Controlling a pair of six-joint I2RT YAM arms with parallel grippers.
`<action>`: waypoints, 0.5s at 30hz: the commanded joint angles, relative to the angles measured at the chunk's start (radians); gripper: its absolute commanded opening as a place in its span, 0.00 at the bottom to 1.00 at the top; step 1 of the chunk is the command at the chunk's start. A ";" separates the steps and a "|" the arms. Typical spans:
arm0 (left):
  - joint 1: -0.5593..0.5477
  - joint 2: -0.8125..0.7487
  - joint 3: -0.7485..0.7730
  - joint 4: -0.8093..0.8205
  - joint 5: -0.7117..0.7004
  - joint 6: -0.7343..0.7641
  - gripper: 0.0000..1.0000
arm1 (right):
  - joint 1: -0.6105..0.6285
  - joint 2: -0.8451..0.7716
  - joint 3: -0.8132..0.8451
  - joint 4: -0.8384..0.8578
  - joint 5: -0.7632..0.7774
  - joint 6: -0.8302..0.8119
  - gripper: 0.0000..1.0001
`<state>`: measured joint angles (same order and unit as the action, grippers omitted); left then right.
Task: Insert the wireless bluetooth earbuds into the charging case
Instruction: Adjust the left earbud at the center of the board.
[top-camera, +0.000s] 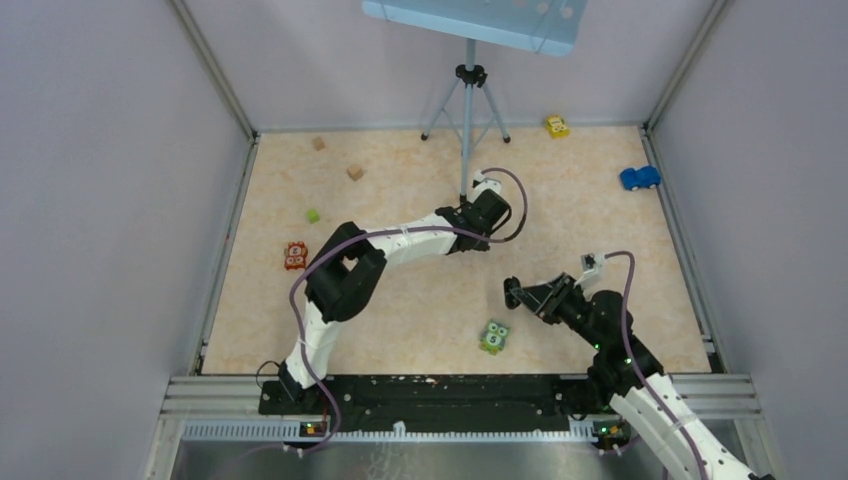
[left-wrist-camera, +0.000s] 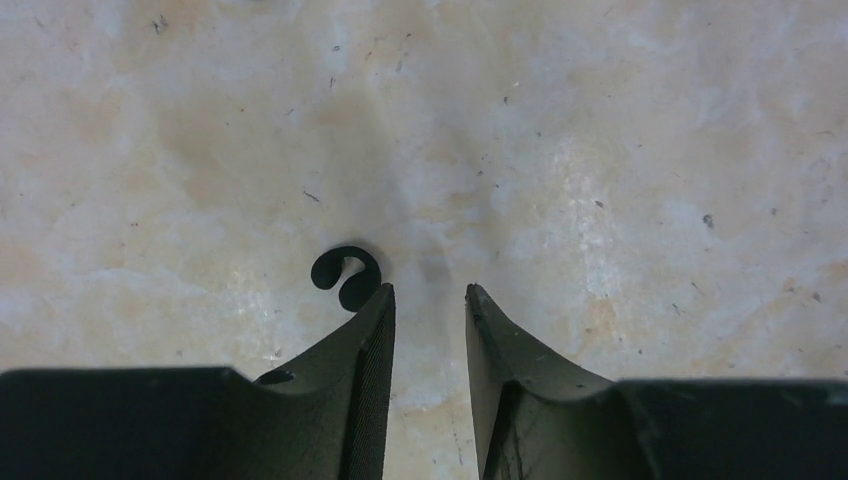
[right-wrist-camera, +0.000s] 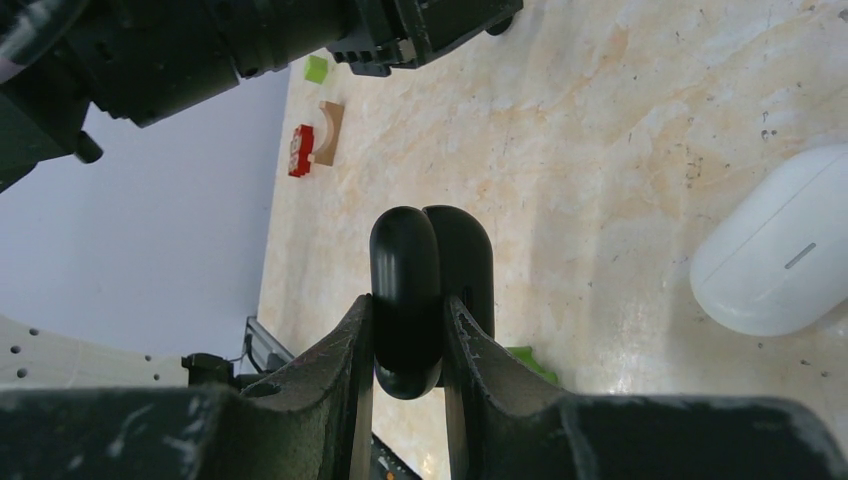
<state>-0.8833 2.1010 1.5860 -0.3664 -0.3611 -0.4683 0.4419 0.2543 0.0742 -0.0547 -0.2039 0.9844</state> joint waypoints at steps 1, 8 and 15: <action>0.001 0.041 0.062 0.034 -0.049 0.028 0.37 | -0.006 -0.023 0.058 -0.015 0.007 -0.020 0.06; 0.001 0.053 0.041 0.029 -0.070 0.016 0.37 | -0.006 -0.024 0.063 -0.022 0.006 -0.023 0.06; 0.001 0.024 0.027 0.059 -0.062 0.030 0.37 | -0.006 -0.020 0.057 -0.009 0.003 -0.016 0.06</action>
<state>-0.8833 2.1632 1.6081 -0.3569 -0.4061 -0.4541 0.4419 0.2420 0.0860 -0.0917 -0.2035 0.9764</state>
